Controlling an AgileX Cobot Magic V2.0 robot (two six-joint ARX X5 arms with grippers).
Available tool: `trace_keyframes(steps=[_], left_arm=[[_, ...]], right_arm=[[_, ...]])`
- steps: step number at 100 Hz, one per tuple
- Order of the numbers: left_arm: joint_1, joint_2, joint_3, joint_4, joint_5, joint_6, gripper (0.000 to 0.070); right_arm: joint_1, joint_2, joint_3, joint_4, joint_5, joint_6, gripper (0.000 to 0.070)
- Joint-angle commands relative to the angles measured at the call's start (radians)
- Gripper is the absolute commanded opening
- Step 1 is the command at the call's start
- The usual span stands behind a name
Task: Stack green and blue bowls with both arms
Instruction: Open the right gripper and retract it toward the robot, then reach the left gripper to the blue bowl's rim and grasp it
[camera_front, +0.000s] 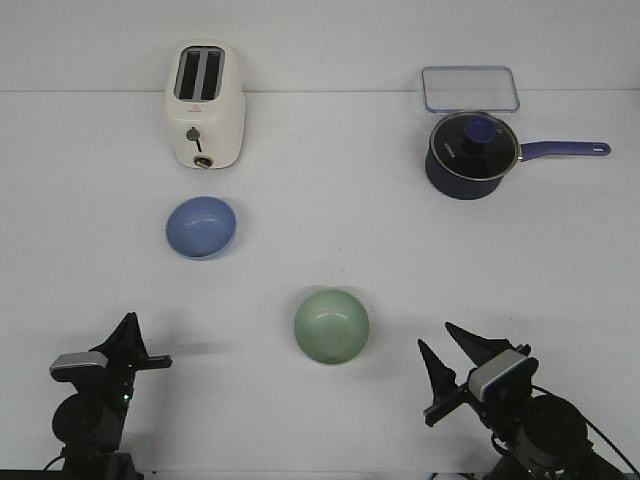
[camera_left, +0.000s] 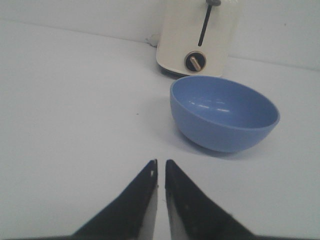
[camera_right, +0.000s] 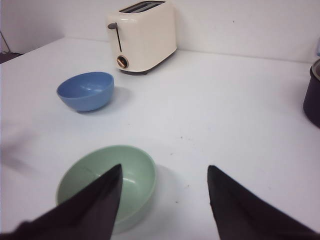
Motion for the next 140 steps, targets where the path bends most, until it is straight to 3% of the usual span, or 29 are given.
trace_keyframes(steps=[1,12,26,36,43,48,56,60,102,127,131,140], left_arm=[[0.0,-0.002,-0.02,0.041,0.002,-0.125,0.0014],[0.0,-0.002,-0.002,0.068,0.005,-0.209,0.001],[0.001,0.046,0.155,-0.031,0.023,-0.255,0.0011],[0.0,0.175,0.339,-0.155,0.023,-0.228,0.0011],[0.0,0.309,0.486,-0.265,0.029,-0.157,0.0025],[-0.001,0.414,0.583,-0.33,0.051,-0.095,0.0125],[0.0,0.579,0.723,-0.417,0.087,-0.042,0.0444],[-0.001,0.66,0.785,-0.454,0.092,-0.029,0.0505],[0.0,1.403,1.16,-0.512,0.097,0.043,0.0498],[0.0,1.66,1.25,-0.459,0.097,0.046,0.0496],[0.0,1.68,1.25,-0.444,0.097,0.047,0.048],[0.0,1.713,1.25,-0.423,0.097,0.046,0.0358]], right_arm=[[0.009,0.006,0.008,0.009,0.005,0.011,0.0347],[0.009,0.007,0.008,0.008,0.004,0.011,0.0347],[0.008,0.007,0.008,0.008,0.005,0.011,0.0347],[0.009,0.007,0.008,0.006,0.004,0.01,0.0347],[0.008,0.007,0.008,0.006,0.005,0.011,0.0347],[0.009,0.007,0.008,0.007,0.005,0.011,0.0347],[0.009,0.007,0.008,0.008,0.005,0.011,0.0347],[0.008,0.007,0.008,0.008,0.005,0.011,0.0347],[0.008,0.007,0.008,0.009,0.005,0.01,0.0347],[0.008,0.007,0.008,0.009,0.021,0.011,0.0347],[0.008,0.007,0.008,0.009,0.028,0.01,0.0347],[0.008,0.007,0.008,0.009,0.031,0.01,0.0347]])
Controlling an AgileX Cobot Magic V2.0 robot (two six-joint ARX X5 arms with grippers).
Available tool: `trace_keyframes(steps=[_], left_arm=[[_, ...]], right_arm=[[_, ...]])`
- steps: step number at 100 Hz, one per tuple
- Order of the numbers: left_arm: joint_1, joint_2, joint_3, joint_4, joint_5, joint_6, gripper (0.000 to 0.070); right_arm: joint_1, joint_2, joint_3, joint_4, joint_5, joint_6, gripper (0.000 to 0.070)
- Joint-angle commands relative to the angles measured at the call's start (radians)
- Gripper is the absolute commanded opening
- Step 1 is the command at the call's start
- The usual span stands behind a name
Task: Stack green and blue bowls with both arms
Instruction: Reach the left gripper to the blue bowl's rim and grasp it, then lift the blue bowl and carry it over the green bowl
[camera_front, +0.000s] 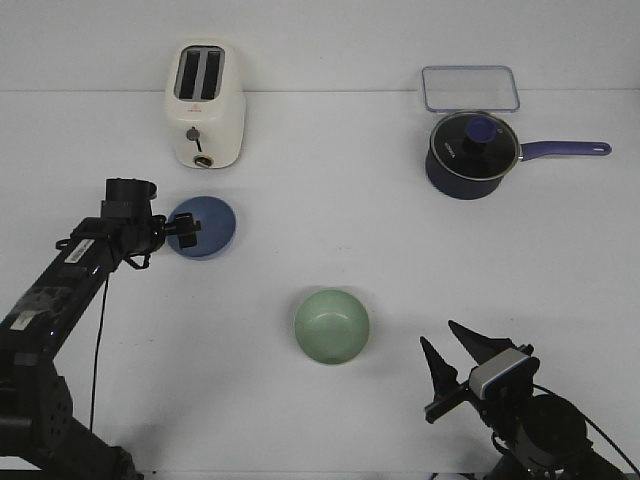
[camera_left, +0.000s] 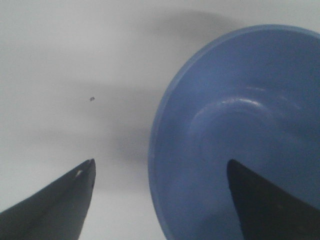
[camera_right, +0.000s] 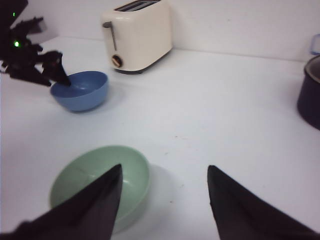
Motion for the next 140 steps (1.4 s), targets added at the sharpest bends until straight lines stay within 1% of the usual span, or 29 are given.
trace_keyframes(steps=[1,3,11,14,17,23,26,35,44,49,50,54,67,87,107,122,133,140], left_arm=[[-0.001,0.03,0.027,0.019,0.006,0.016,0.0351],[-0.002,0.035,0.027,0.023,0.006,0.016,0.0339],[-0.003,0.049,0.027,0.039,0.006,0.015,0.0336],[-0.003,0.051,0.027,0.046,0.006,0.015,0.0324],[-0.003,0.052,0.027,0.052,0.006,0.016,0.0284],[-0.003,0.052,0.027,0.06,0.006,0.016,0.0168],[-0.003,0.052,0.027,0.06,0.006,0.017,0.0129],[-0.003,0.056,0.027,0.059,0.006,0.018,0.0088],[-0.003,0.06,0.027,0.054,0.006,0.022,0.0075],[-0.003,0.06,0.027,0.051,0.007,0.027,0.0004],[-0.003,0.06,0.027,0.051,0.008,0.028,0.0],[-0.003,0.06,0.027,0.05,0.008,0.031,0.001],[-0.003,0.055,0.027,0.041,0.018,0.032,0.001],[-0.003,-0.023,0.027,0.04,0.082,0.031,0.001],[-0.017,-0.204,0.027,-0.011,0.21,0.016,0.001],[-0.109,-0.323,0.027,-0.084,0.224,0.015,0.001],[-0.232,-0.352,0.026,-0.126,0.226,0.006,0.001],[-0.319,-0.348,0.018,-0.126,0.225,-0.013,0.001]], right_arm=[[0.008,0.005,0.008,0.009,0.005,0.011,0.0347],[0.008,0.005,0.008,0.01,0.005,0.011,0.0347],[0.008,0.005,0.008,0.01,0.011,0.011,0.0347],[0.008,0.005,0.008,0.01,0.018,0.011,0.0347],[0.008,0.005,0.008,0.01,0.026,0.011,0.0347],[0.008,0.005,0.008,0.01,0.027,0.011,0.0347],[0.008,0.005,0.008,0.01,0.027,0.011,0.0347],[0.008,0.005,0.008,0.013,0.03,0.01,0.0347],[0.008,0.005,0.008,0.02,0.03,0.01,0.0347],[0.008,0.005,0.008,0.022,0.03,0.01,0.0347],[0.008,0.005,0.008,0.022,0.03,0.01,0.0347],[0.008,0.005,0.008,0.022,0.03,0.01,0.0347],[0.008,0.005,0.008,0.022,0.03,0.01,0.0347],[0.008,0.005,0.008,0.022,0.03,0.01,0.0347],[0.008,0.005,0.008,0.022,0.03,0.008,0.0347],[0.008,0.005,0.008,0.022,0.031,0.002,0.0347],[0.008,0.005,0.008,0.022,0.031,0.002,0.0347],[0.008,0.005,0.008,0.022,0.031,0.002,0.0347]])
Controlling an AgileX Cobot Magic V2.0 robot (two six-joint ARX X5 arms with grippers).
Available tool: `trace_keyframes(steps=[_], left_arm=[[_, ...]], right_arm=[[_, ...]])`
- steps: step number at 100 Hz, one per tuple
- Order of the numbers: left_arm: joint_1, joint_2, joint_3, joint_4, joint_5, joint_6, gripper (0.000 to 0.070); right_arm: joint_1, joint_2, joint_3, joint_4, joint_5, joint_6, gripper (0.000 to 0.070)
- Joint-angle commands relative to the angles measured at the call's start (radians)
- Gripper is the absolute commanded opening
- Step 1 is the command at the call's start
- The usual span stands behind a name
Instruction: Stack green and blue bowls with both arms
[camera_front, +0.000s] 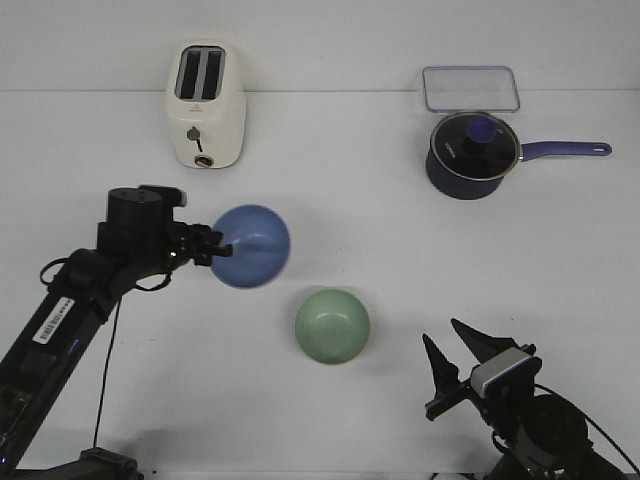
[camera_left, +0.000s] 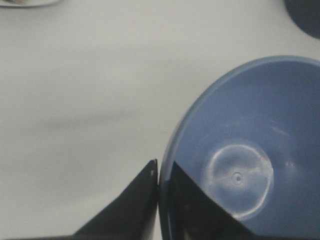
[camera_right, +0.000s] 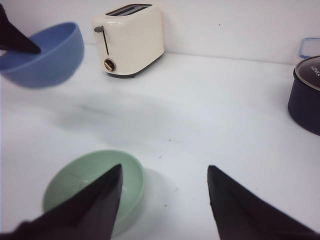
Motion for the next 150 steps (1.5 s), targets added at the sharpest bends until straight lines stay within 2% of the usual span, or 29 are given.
trace_keyframes(steps=[1,17,36,44,57,62,72,77,97,102,112,124,138,150], left_arm=[[-0.08,0.023,0.012,0.008,0.004,-0.026,0.001],[-0.241,0.065,-0.013,0.039,-0.053,-0.066,0.001],[-0.378,0.163,-0.013,0.047,-0.117,-0.066,0.001],[-0.413,0.2,-0.013,0.049,-0.157,-0.066,0.001],[-0.44,0.246,-0.013,0.061,-0.157,-0.065,0.0028],[-0.442,0.254,-0.013,0.062,-0.157,-0.066,0.0103],[-0.442,0.254,-0.013,0.068,-0.157,-0.066,0.0368],[-0.442,0.253,-0.013,0.071,-0.157,-0.065,0.0428],[-0.42,0.204,-0.013,0.069,-0.169,-0.041,0.0428],[-0.411,0.162,-0.013,0.068,-0.19,-0.036,0.0428],[-0.384,0.04,-0.013,0.052,-0.259,-0.018,0.0428],[-0.358,-0.134,-0.039,0.05,-0.305,-0.015,0.0428],[-0.355,-0.366,-0.254,0.148,-0.356,-0.057,0.0427],[-0.356,-0.552,-0.511,0.235,-0.408,-0.166,0.0427]], right_arm=[[0.008,0.005,0.008,0.013,0.005,0.002,0.0347],[0.008,0.005,0.008,0.013,0.005,0.002,0.0347],[0.008,0.005,0.008,0.016,0.013,-0.005,0.0347],[0.008,0.005,0.008,0.016,0.026,-0.005,0.0347],[0.008,0.005,0.008,0.016,0.026,-0.005,0.0347],[0.008,0.005,0.008,0.016,0.025,-0.005,0.0347],[0.008,0.005,0.008,0.016,0.026,-0.005,0.0347],[0.008,0.005,0.008,0.016,0.027,-0.005,0.0348],[0.008,0.005,0.008,0.016,0.027,-0.002,0.0353],[0.008,0.005,0.008,0.016,0.027,0.0,0.0383],[0.008,0.005,0.008,0.016,0.027,0.003,0.0504],[0.008,0.005,0.008,0.016,0.026,0.003,0.0512],[0.008,0.005,0.008,0.015,0.026,0.003,0.0512],[0.008,0.005,0.008,0.014,0.026,0.003,0.0511]])
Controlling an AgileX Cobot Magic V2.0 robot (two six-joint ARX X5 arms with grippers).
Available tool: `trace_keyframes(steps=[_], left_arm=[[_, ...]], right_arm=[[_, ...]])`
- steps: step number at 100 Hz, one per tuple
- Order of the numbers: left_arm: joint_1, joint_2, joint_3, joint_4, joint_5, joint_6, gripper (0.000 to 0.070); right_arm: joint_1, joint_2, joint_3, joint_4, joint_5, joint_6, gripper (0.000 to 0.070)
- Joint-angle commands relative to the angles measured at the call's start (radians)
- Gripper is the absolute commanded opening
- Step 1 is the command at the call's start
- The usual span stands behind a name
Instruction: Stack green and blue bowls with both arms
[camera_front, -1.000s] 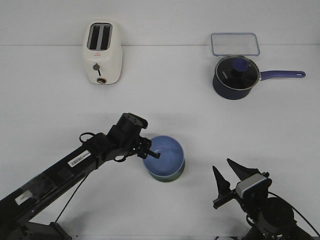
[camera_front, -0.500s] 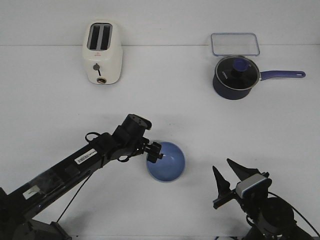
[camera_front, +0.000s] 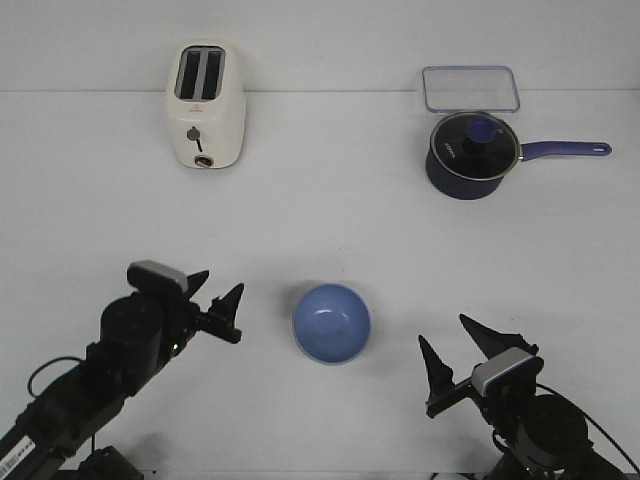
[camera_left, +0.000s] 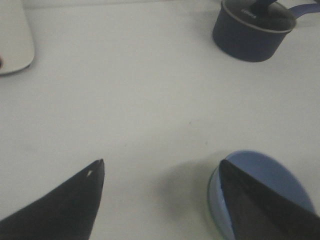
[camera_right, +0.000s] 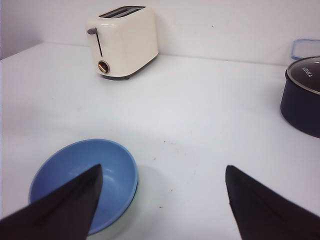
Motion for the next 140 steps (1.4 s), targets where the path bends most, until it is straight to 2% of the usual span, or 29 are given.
trace_keyframes(steps=[1,8,21,23,26,28,29,32,33,34,37,116,119,128,140], left_arm=[[-0.006,-0.077,-0.151,0.035,-0.024,-0.096,0.0427],[-0.006,-0.159,-0.264,0.066,-0.032,-0.132,0.0427],[-0.006,-0.254,-0.362,0.086,-0.032,-0.143,0.041],[-0.006,-0.262,-0.365,0.085,-0.032,-0.143,0.0393],[-0.006,-0.269,-0.366,0.08,-0.032,-0.142,0.0321],[-0.006,-0.271,-0.366,0.08,-0.032,-0.141,0.0246],[-0.006,-0.272,-0.366,0.08,-0.032,-0.14,0.0202],[-0.006,-0.275,-0.366,0.08,-0.031,-0.138,0.0056],[-0.006,-0.275,-0.366,0.08,-0.031,-0.138,0.0007],[-0.006,-0.276,-0.366,0.08,-0.031,-0.138,0.0],[-0.006,-0.277,-0.366,0.082,-0.031,-0.138,0.0019],[-0.006,-0.379,-0.366,0.086,-0.03,-0.137,0.0015],[-0.003,-0.386,-0.366,0.079,-0.031,-0.104,0.0015],[0.053,-0.434,-0.386,0.106,-0.034,0.065,0.0015],[0.2,-0.541,-0.52,0.284,0.009,0.198,0.0015]], right_arm=[[0.008,0.005,0.008,0.01,0.002,0.004,0.0511],[0.008,0.005,0.008,-0.002,0.001,0.004,0.0511],[0.008,0.005,0.008,-0.018,0.0,0.004,0.0487],[0.008,0.005,0.008,-0.018,0.0,0.004,0.0437],[0.008,0.005,0.008,-0.018,0.0,0.004,0.0355],[0.008,0.005,0.008,-0.02,0.0,0.004,0.0251],[0.008,0.005,0.008,-0.02,0.0,0.004,0.0228],[0.008,0.005,0.008,-0.024,0.0,0.004,0.0086],[0.008,0.005,0.008,-0.026,0.0,0.003,0.002],[0.008,0.005,0.008,-0.027,0.0,0.003,0.0001],[0.008,0.005,0.008,-0.031,0.0,-0.001,0.0002],[0.008,0.004,0.008,-0.032,-0.001,0.019,0.0004],[0.008,0.004,0.008,-0.032,-0.001,0.019,0.0004],[0.008,0.004,0.008,-0.032,-0.001,0.019,0.0004],[0.008,0.004,0.008,-0.032,-0.001,0.019,0.0004]])
